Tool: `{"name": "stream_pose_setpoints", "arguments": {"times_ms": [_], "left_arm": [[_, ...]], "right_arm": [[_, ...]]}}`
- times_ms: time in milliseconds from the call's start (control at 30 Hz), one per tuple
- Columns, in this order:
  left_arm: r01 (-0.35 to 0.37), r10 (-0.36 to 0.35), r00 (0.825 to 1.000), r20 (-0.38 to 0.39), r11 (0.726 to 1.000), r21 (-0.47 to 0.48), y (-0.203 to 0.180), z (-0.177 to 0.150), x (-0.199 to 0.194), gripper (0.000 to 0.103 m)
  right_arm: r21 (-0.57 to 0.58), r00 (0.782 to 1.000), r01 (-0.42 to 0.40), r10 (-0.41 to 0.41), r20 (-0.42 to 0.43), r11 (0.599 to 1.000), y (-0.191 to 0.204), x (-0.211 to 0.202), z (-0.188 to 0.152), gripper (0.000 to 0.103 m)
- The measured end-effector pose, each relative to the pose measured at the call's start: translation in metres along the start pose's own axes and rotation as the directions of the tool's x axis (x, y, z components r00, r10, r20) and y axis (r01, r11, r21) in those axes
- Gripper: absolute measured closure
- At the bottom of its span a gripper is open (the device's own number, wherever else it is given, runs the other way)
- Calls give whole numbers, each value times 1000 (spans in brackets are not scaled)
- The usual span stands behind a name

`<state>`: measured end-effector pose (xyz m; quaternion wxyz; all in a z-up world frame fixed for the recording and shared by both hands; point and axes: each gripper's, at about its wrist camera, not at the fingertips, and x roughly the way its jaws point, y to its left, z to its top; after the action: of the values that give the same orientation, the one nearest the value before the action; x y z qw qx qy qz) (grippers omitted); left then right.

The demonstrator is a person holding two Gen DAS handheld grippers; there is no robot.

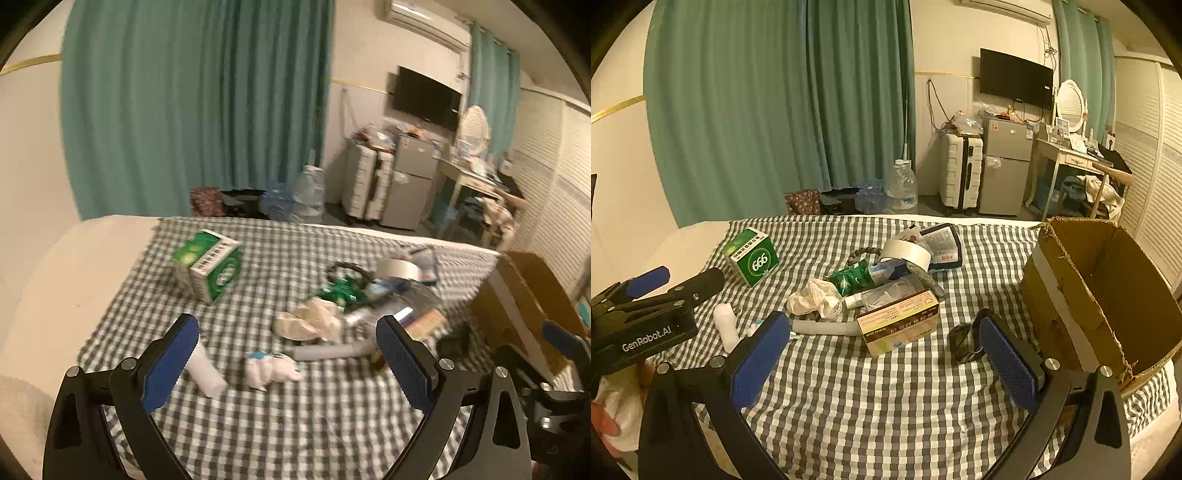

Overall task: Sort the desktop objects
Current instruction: 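Reach left gripper to white plastic cup while right gripper reaches yellow-red medicine box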

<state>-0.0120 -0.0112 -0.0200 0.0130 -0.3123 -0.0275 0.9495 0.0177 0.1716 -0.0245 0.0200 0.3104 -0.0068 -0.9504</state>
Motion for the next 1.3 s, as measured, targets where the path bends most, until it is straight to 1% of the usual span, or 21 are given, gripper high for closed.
{"name": "stream_pose_setpoints", "arguments": {"times_ms": [33,100,167,267,300,367,433,500,600,700,733,800,867,900,967,1033,1100,1167,1233,1267,1300], "left_arm": [[-13,13,1000,5,1000,-3,3,0,2,4],[-18,18,1000,-15,1000,-17,10,0,10,4],[-27,25,999,-39,998,-54,19,-2,17,4],[24,-27,999,-22,993,-115,35,-6,24,1],[23,-26,999,-20,993,-117,39,-7,25,0],[-4,2,1000,-21,995,-103,42,-9,31,0],[-48,44,998,-46,995,-89,44,-14,42,0],[-95,88,993,-84,992,-82,48,-22,55,0],[-134,119,979,-165,987,-85,58,-35,79,0],[-223,212,955,-206,974,-31,65,-48,101,0],[-251,244,943,-225,968,-6,67,-54,110,0],[-251,245,935,-258,968,7,73,-59,120,0],[-246,231,933,-277,969,-21,85,-63,127,0],[-244,220,933,-284,968,-51,91,-64,129,0],[-222,174,939,-296,965,-138,106,-68,133,0],[-219,160,940,-300,960,-176,115,-72,137,0],[-239,182,936,-302,957,-164,116,-73,143,0],[-226,164,937,-308,958,-178,117,-72,148,0],[-215,146,941,-306,954,-207,120,-72,154,0],[-228,160,938,-306,952,-202,120,-72,158,0],[-237,170,935,-312,953,-188,118,-71,162,1]], "right_arm": [[-6,1000,19,-19,9,1000,0,-1,0,0],[-24,999,42,-41,24,999,1,-1,0,0],[-37,999,37,-36,23,999,1,1,-1,0],[-48,999,36,-36,3,998,1,7,-3,0],[-51,999,40,-40,-4,998,1,10,-3,0],[-50,999,27,-29,-22,998,0,17,-5,0],[-43,999,15,-17,-47,999,0,27,-5,0],[-38,996,11,-15,-86,999,2,42,-5,0],[-33,993,-9,5,-121,999,8,63,-8,0],[-60,989,-5,-4,-145,998,15,81,-10,0],[-59,988,-4,-6,-157,998,15,87,-11,2],[-32,981,-14,8,-193,999,12,100,-14,4],[-1,975,-17,16,-222,1000,9,110,-15,15],[18,971,-20,23,-239,1000,6,115,-16,17],[54,964,-8,22,-266,999,0,126,-16,18],[94,963,10,16,-271,996,-6,135,-15,18],[121,962,30,4,-274,992,-8,146,-11,18],[143,959,51,-8,-285,988,-8,159,-4,18],[207,947,93,-22,-322,974,-12,173,3,19],[241,940,111,-23,-341,964,-14,181,7,19],[243,933,127,-33,-359,962,-14,189,9,19]]}}
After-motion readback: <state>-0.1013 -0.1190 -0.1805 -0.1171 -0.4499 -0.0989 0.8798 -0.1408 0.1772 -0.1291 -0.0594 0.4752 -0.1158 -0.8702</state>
